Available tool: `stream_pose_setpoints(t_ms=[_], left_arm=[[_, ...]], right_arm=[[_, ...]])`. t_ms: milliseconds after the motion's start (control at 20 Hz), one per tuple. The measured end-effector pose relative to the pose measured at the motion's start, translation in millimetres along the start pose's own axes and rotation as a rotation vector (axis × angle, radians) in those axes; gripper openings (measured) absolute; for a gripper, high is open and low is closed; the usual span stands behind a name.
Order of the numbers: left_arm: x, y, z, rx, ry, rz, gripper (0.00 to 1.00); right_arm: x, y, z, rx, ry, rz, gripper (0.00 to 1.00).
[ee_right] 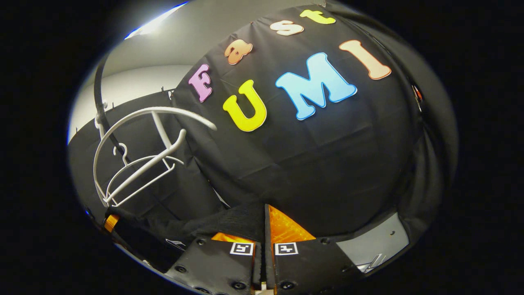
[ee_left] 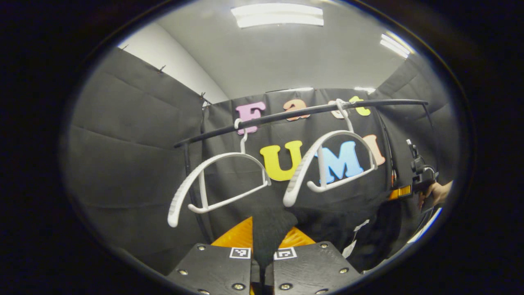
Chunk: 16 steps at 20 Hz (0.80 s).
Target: Grasp the clothes on the hanger with both hands and then place them into the laundry hamper below.
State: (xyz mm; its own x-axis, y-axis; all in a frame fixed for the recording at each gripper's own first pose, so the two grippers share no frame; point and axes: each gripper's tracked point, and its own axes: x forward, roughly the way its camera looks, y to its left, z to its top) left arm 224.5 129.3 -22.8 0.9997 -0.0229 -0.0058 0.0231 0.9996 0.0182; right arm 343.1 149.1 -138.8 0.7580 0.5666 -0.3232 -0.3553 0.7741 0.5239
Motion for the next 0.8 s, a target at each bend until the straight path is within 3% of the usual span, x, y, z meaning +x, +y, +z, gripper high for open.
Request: stream_pose_setpoints(t_ms=[450,800], left_arm=[[-38,-76,-47,-0.060,0.078,-0.170,0.05],[-47,-126,-87,-0.166,0.136,-0.229,0.05]], right_arm=[[-55,27,-68,-0.025,0.050,-0.047,0.05],[-69,80,-113,-0.075,0.090,0.003,0.05]])
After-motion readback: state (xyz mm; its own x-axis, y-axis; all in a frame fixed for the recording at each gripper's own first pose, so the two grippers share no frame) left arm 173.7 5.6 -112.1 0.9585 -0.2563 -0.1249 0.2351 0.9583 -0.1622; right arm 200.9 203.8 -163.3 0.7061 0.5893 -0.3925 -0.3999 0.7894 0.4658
